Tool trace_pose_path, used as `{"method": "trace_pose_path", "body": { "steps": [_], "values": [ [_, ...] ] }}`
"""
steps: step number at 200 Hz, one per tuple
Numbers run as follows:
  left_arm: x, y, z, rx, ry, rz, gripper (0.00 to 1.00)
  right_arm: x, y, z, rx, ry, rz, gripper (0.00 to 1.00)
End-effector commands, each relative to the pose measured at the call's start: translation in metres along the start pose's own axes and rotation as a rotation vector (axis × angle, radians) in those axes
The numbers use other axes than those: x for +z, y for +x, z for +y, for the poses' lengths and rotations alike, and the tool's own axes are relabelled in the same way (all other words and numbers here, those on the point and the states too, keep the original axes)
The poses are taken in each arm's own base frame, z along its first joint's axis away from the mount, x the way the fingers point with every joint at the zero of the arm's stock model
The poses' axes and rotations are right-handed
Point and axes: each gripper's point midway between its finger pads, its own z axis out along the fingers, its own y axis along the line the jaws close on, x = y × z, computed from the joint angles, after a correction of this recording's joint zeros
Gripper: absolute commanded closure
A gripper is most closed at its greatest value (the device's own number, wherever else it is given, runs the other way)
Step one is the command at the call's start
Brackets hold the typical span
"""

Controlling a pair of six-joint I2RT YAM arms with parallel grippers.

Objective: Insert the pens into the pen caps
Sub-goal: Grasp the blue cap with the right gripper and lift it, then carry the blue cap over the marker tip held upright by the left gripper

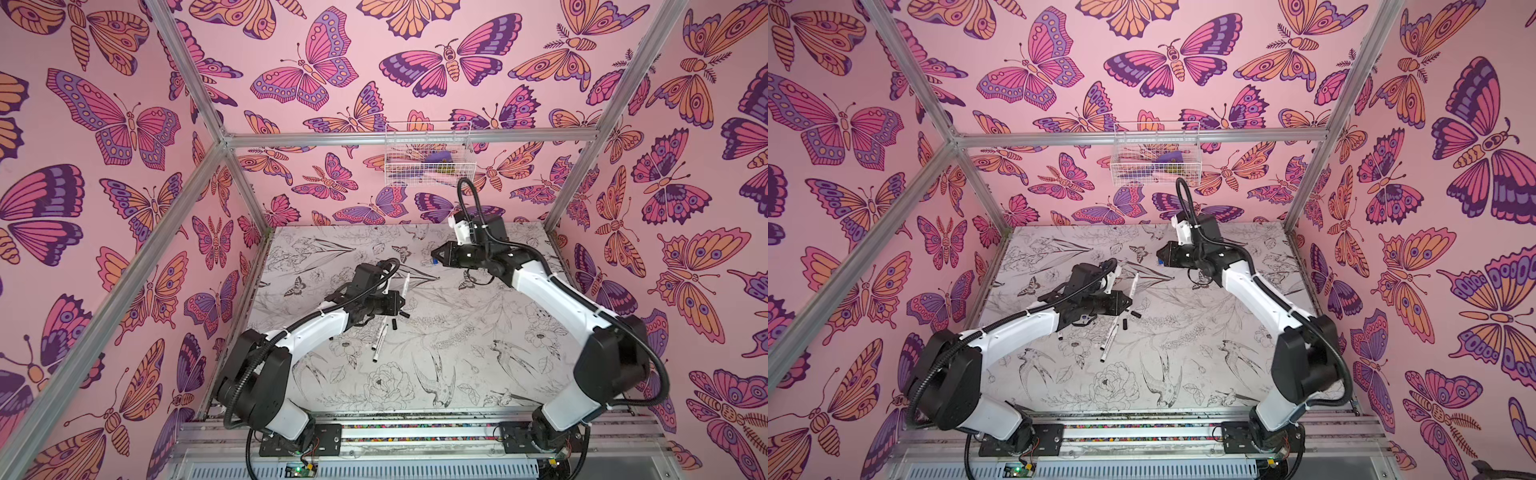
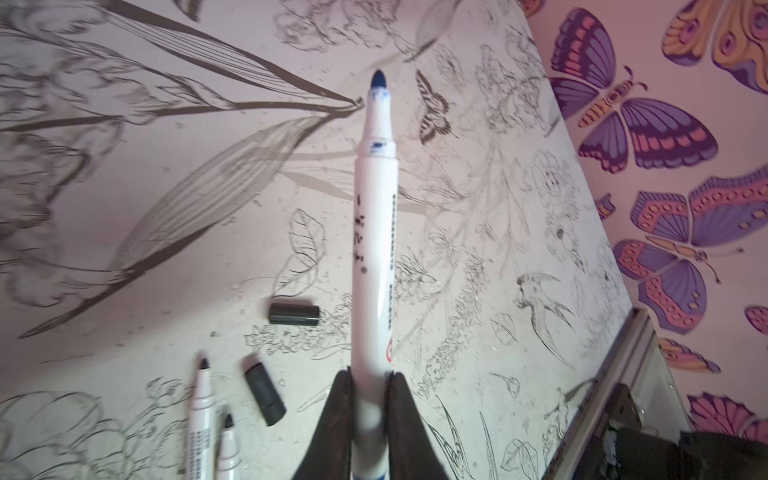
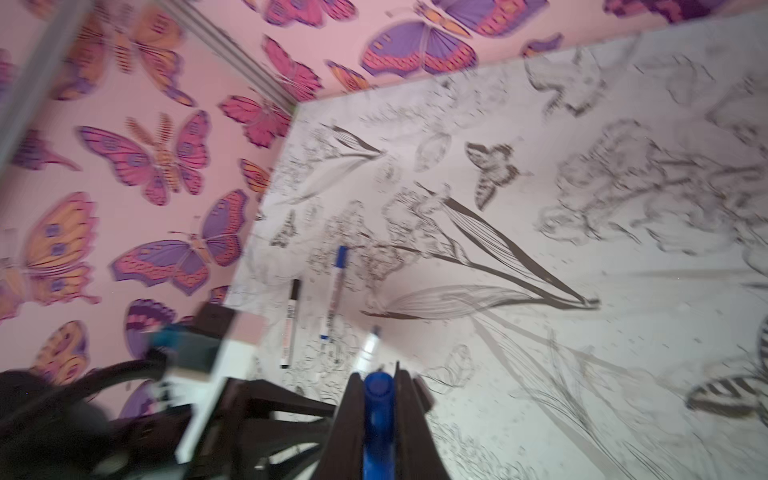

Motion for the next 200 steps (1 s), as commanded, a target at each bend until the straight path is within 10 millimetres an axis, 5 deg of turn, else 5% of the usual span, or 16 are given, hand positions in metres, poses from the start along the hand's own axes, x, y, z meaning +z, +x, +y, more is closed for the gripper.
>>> {"method": "trace_pose_path", "body": {
  "steps": [1,70,200],
  "values": [
    [0.002,-0.016,-0.026,0.098,0.107,-0.089,1.00,-0.001,0.007,0.023,0.038,-0.170,-0.040,1.00],
    [-0.009,-0.021,-0.065,0.256,0.187,-0.193,1.00,-0.025,-0.014,0.021,0.044,-0.143,-0.229,1.00],
    [-0.017,-0.025,-0.069,0.296,0.176,-0.228,1.00,-0.006,-0.026,0.001,0.085,-0.118,-0.207,1.00]
  ]
}}
